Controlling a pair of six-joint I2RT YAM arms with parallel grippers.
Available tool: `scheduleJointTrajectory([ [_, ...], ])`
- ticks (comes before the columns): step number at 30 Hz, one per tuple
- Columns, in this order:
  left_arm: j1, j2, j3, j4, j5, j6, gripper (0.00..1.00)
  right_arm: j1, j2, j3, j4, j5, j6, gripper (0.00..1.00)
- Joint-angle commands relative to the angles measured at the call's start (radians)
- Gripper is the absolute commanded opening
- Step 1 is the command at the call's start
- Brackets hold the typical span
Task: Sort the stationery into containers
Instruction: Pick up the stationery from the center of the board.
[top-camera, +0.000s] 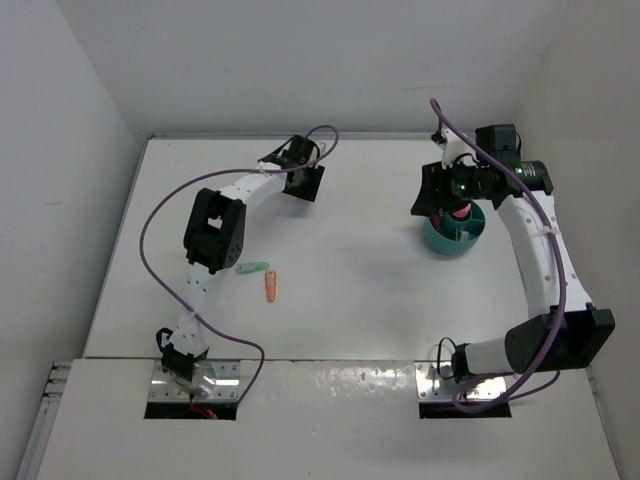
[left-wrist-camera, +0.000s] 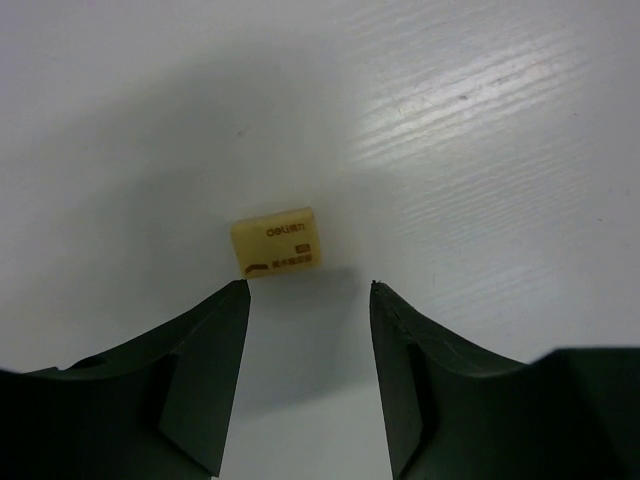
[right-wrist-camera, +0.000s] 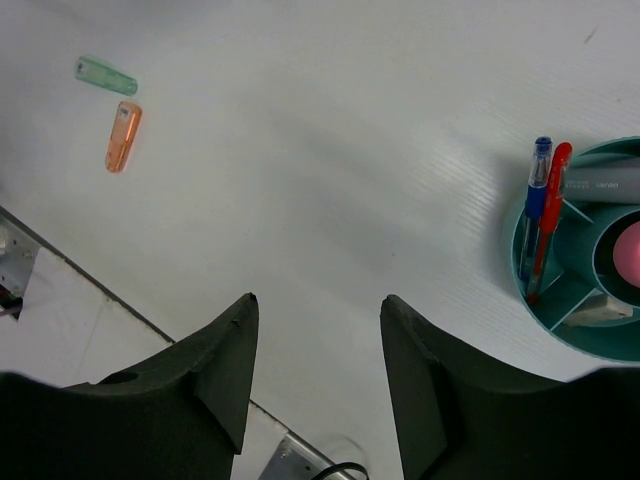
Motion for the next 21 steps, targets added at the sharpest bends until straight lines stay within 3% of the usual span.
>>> scheduleJointTrajectory([
  [1, 0.003, -0.004, 0.021, 0.011, -0.061, -0.040, 0.58, 0.005, 0.002, 0.007, 0.016, -0.018, 0.010, 0.52],
  [12, 0.004, 0.013, 0.053, -0.012, -0.060, -0.096, 0.63, 0.005, 0.013, 0.013, 0.019, -0.021, 0.016, 0.52],
  [21, 0.006, 0.031, 0.063, -0.015, -0.025, -0.133, 0.61, 0.005, 0.021, 0.005, 0.028, -0.022, 0.020, 0.52],
])
